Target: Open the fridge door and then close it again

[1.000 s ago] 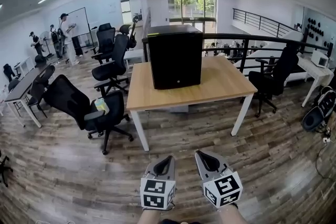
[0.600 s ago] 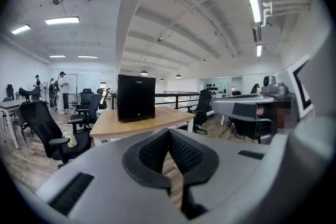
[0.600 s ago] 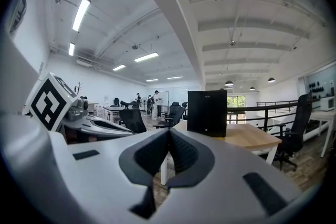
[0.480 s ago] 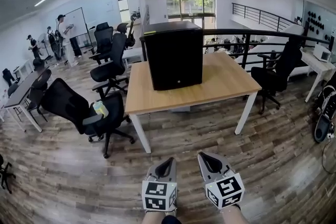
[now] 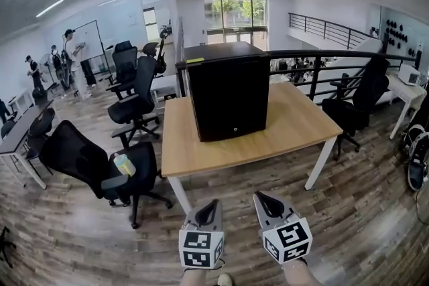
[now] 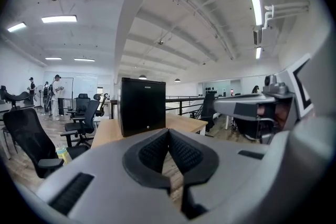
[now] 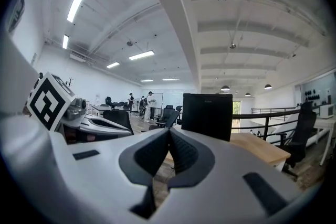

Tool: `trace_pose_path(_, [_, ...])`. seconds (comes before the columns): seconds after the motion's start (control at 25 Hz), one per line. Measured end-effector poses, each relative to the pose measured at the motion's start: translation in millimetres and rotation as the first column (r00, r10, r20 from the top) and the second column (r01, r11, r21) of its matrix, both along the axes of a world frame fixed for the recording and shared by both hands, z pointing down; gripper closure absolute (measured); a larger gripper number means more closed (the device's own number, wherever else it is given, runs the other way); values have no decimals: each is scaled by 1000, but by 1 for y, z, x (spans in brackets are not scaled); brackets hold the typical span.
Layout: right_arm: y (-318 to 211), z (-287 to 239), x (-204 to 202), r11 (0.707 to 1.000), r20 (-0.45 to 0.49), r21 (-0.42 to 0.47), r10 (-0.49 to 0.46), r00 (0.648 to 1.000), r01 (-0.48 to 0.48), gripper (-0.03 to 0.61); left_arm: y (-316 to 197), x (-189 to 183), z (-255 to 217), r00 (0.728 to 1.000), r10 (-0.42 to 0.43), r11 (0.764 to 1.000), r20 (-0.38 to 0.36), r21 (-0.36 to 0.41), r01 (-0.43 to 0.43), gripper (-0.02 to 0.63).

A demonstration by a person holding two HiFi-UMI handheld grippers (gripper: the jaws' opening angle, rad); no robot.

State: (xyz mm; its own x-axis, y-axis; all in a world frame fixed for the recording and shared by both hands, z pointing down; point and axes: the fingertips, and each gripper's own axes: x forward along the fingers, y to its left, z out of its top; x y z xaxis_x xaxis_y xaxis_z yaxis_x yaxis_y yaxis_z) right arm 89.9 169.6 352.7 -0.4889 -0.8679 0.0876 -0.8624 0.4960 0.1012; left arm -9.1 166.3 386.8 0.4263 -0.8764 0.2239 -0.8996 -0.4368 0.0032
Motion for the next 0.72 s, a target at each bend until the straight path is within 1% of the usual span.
trace_pose_path(0.2, [-55, -3, -27, 999, 9, 24, 45, 999, -45, 580, -59, -31, -2, 1000, 23, 1000, 17, 21, -23, 609])
trace_pose_path(0.32, [-78, 2, -34, 998, 3, 14, 65, 998, -65, 580, -84, -39, 4, 999, 33, 999, 10, 8, -33, 609])
trace_pose_path(0.44, [-96, 9, -36, 997, -12, -4, 83, 997, -83, 580, -101, -42, 16, 999, 43, 999, 1, -21, -43, 609])
trace_pose_path(0.56, [-117, 15, -40, 996, -15, -10, 87, 996, -87, 580, -119, -47, 22, 999, 42, 999, -6, -29, -43, 609])
trace_pose_path(0.72, [-153, 24, -52, 998, -7, -24, 66, 998, -66, 580, -151, -56, 30, 999, 34, 999, -7, -41, -35, 609])
